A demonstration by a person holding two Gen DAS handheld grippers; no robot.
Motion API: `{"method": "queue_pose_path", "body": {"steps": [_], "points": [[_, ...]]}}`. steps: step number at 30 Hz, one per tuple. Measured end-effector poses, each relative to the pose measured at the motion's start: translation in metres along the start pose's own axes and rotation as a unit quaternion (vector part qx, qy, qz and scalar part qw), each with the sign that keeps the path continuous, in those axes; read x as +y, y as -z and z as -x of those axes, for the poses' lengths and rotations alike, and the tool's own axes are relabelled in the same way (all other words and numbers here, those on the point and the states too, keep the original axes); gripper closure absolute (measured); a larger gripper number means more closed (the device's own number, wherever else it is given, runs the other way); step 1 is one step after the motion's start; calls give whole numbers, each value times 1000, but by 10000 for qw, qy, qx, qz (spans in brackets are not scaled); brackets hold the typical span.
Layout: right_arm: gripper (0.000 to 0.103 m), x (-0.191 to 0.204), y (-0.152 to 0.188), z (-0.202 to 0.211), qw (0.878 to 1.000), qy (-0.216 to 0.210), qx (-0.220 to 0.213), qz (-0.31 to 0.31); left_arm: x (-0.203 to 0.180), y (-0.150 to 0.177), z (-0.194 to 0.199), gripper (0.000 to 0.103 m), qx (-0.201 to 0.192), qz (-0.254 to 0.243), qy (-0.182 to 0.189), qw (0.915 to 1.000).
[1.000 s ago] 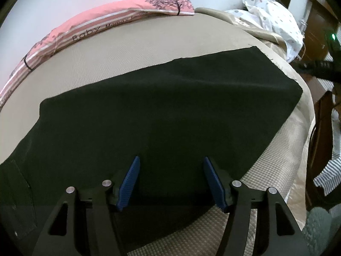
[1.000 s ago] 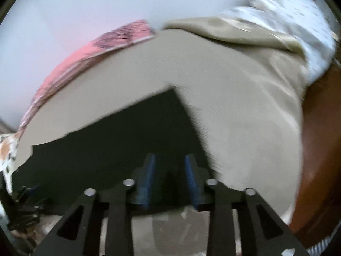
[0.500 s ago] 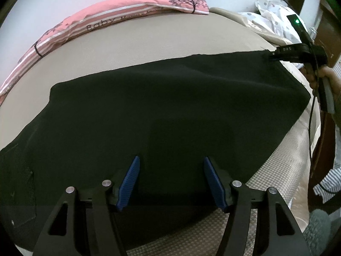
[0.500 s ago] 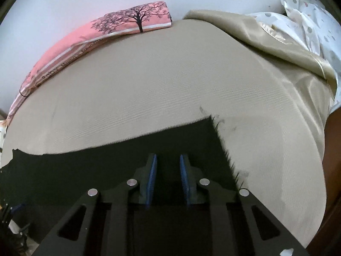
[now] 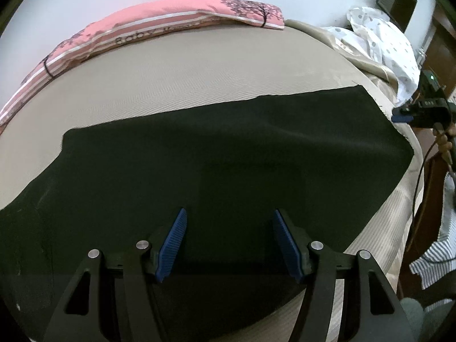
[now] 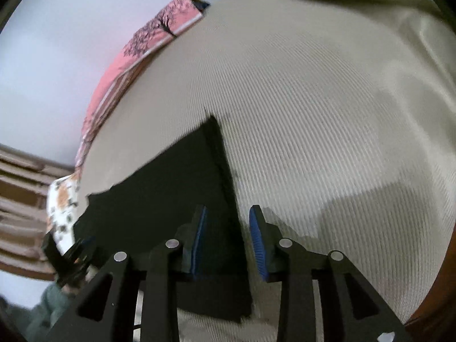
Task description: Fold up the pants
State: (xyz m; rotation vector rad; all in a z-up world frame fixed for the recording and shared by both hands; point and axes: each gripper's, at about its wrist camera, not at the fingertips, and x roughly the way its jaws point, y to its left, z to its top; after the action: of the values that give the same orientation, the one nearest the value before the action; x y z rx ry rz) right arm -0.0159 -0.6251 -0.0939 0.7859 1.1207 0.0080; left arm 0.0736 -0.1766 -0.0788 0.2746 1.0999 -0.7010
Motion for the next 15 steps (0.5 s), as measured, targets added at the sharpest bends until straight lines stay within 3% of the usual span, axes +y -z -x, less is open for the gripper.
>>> {"method": "queue_pose_path", "body": {"steps": [4,10,15], "points": [[74,-12,4,-5,9987,-408,310,26,-9,-9,-7,40,73,-37,34,10000],[75,-2,-7,-24,9947,-887,431,286,-22,-15,-20,39,224,-136,-75,9996],[96,3,-14,-37,9948,-971,257,156,-26,-13,-26,36,160,-195,-242,9994]]}}
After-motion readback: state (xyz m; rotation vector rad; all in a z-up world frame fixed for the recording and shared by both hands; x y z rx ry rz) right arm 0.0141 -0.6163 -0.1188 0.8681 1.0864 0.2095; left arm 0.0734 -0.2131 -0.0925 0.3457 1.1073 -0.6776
